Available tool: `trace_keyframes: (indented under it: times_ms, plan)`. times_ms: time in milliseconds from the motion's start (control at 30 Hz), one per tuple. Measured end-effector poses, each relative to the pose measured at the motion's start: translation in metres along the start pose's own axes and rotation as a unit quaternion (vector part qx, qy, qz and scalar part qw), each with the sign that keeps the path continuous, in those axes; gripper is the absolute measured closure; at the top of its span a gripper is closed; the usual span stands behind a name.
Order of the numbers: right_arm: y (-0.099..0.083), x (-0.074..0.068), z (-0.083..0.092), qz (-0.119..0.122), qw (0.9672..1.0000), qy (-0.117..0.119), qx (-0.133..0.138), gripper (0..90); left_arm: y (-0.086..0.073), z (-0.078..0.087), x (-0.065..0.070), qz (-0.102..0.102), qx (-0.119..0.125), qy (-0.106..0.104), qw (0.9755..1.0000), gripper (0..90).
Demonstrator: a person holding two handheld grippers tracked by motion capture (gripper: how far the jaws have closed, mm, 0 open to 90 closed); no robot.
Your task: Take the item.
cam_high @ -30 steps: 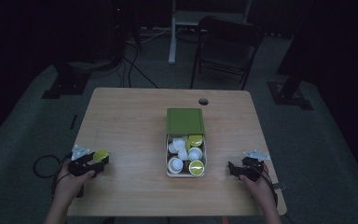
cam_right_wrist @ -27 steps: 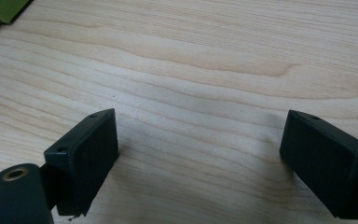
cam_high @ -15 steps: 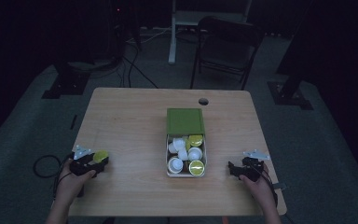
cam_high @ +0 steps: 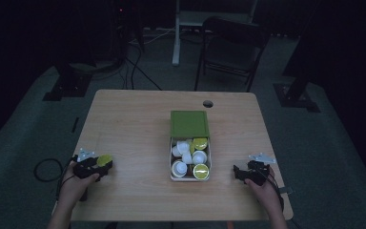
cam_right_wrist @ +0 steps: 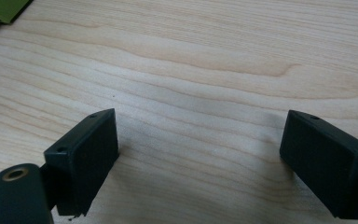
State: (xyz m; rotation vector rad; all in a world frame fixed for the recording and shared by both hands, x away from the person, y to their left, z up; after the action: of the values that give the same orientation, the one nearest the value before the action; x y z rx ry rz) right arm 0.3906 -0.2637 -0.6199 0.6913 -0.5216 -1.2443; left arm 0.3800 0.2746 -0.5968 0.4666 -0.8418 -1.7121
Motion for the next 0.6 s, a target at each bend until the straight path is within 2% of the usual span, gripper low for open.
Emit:
trace_keyframes:
  times_ms: [200, 233, 400, 600]
  plan:
    - [0.0, 0.0, 0.0, 0.0, 1.0, 0.0, 0.0, 11.0, -0.003, 0.002, 0.003, -0.003, -0.017, -0.009, 0.9998, 32.5]
    - [0.0, 0.0, 0.0, 0.0, 1.0, 0.0, 0.0, 11.0, -0.003, 0.004, 0.003, -0.011, -0.019, -0.006, 0.9997, 31.5]
    - [0.0, 0.0, 0.0, 0.0, 1.0, 0.0, 0.0, 11.0, 0.003, 0.011, 0.006, -0.026, -0.012, -0.003, 0.9996, 28.7]
    - [0.0, 0.0, 0.0, 0.0, 1.0, 0.0, 0.0, 11.0, 0.016, 0.021, 0.018, -0.038, 0.006, -0.022, 0.999, 27.9]
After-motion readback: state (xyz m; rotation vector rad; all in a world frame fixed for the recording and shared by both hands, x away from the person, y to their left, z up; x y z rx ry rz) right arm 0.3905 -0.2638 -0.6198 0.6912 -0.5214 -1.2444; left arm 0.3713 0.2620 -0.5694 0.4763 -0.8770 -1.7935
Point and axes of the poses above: each handheld gripper's, and its own axes: z roughly backward along the jaws, y roughly out of its top, x roughly to its right, the point moved 10 cm from there along -z, roughly forward along the jaws
